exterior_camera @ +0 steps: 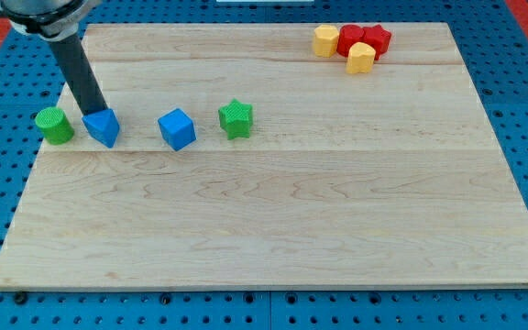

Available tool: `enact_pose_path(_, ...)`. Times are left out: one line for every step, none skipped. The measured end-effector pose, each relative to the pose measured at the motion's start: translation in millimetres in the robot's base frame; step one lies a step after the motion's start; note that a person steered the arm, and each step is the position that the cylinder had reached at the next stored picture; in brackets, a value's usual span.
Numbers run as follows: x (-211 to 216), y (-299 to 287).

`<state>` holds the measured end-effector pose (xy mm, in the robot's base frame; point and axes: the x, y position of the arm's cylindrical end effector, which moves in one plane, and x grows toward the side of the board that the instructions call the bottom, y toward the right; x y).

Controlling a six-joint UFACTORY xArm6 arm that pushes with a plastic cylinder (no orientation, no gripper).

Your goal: Push the green star slightly downwards

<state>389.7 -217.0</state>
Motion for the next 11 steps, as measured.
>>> enact_pose_path(-11.5,48.0)
enact_pose_path(-41.4,93.5)
enact_pose_path(-39.7,159.8)
enact_pose_path(0.3,191.0)
enact_pose_path(7.1,217.6)
enact_pose_path(43.4,230.3)
enact_pose_path(62.2,271.6)
enact_pose_path(82.2,218.1)
enact_pose_path(73.2,184.5)
enact_pose_path(54.7,184.3)
enact_pose_path(54.8,182.0)
